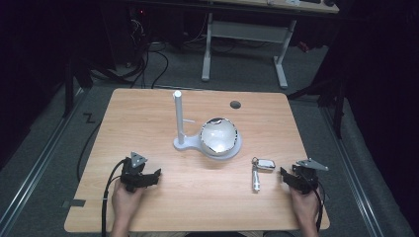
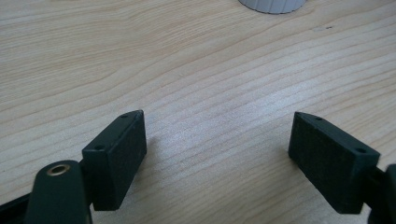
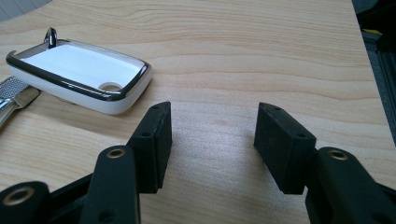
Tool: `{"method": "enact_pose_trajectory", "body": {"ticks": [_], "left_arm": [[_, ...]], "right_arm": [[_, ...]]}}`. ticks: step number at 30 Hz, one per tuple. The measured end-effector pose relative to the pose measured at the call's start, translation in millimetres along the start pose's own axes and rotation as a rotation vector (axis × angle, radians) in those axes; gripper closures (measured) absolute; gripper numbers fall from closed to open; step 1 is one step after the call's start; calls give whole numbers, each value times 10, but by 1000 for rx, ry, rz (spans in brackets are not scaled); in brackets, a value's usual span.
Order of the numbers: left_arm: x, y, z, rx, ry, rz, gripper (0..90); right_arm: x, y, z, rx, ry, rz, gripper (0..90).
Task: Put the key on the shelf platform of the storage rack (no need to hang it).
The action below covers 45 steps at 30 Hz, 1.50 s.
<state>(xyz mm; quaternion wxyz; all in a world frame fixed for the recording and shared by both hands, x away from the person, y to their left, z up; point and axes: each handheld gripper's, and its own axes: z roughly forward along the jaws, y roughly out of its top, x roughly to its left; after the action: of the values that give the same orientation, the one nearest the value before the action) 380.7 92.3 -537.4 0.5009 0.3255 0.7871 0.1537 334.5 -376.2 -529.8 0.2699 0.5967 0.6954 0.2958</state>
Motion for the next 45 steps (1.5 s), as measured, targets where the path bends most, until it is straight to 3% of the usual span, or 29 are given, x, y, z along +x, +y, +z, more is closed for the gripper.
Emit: {"method": "enact_pose_trajectory", "body": {"ticks": [21, 32, 34, 45], "left_arm": [[-3, 2, 1, -1, 3, -6, 195], [-3, 3, 1, -1, 3, -6, 196], [-3, 3, 1, -1, 3, -6, 196], [-2, 3, 1, -1, 2, -5, 196]], "right_arm": [[10, 0, 0, 0, 0, -2, 454], [105, -10, -56, -10, 25, -3, 483], [143, -5, -94, -13, 18, -22, 506], [399, 9, -205, -33, 112, -60, 557]]}}
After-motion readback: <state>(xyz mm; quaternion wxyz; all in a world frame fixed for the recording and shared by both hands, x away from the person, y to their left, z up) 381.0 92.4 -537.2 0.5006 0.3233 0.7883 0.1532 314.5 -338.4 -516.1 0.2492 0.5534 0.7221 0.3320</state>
